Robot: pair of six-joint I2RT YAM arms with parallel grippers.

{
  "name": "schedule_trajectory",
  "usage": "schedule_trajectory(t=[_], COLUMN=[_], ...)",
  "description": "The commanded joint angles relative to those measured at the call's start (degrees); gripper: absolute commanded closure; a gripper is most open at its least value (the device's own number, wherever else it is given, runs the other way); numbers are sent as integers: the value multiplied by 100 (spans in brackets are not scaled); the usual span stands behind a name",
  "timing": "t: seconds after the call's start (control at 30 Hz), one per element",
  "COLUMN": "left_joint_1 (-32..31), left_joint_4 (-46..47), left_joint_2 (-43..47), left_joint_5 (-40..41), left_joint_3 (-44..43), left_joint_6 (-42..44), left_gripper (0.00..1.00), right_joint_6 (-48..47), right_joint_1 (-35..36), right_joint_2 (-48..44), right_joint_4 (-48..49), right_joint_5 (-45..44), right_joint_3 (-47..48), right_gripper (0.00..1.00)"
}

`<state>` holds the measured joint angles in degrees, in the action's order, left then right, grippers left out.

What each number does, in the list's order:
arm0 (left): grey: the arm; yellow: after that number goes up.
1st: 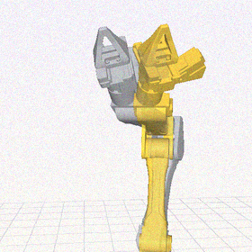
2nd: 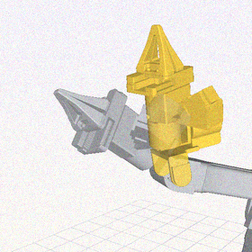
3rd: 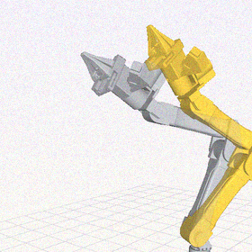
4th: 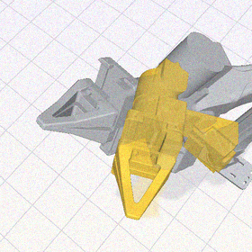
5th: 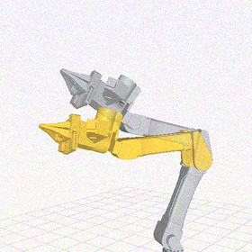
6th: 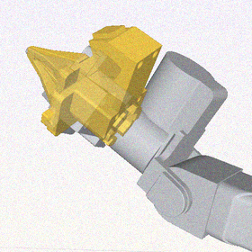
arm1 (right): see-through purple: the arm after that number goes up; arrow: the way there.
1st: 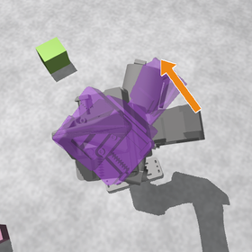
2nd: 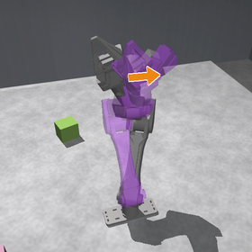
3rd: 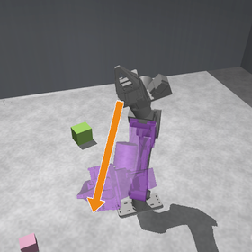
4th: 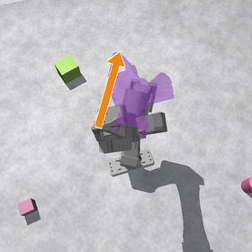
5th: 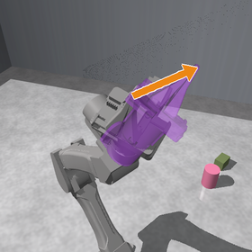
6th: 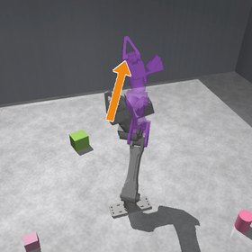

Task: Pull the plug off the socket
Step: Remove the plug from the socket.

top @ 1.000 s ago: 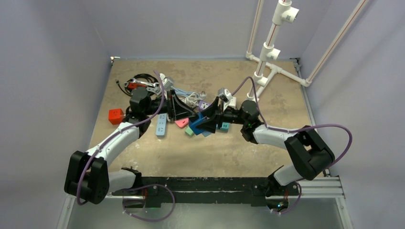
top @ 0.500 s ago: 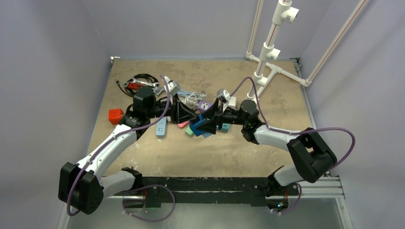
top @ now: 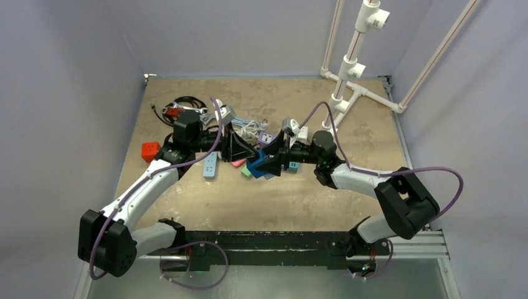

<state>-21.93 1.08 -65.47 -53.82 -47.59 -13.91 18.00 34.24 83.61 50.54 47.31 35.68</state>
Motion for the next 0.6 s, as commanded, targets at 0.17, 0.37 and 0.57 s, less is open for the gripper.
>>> schedule_trajectory(t=[0.17,0.37,0.57], left_joint_1=[137,137,129], left_joint_4=[674,-249,-589], left_joint_2=[218,387,601], left_joint_5=[-1172,-131,1853], left_joint_3=[-301,-407,-285], left_joint_6=[-710,156,620], left_gripper=[100,100,100], right_joint_6=[-580,-526,-286], right_joint_1=[-181,-173,-178], right_joint_2=[212,158,43], right_joint_4=[-335,-383,-533], right_joint_5=[-1197,-1094,-683], right_joint_3=[-4,9,114], right_gripper=[100,100,100])
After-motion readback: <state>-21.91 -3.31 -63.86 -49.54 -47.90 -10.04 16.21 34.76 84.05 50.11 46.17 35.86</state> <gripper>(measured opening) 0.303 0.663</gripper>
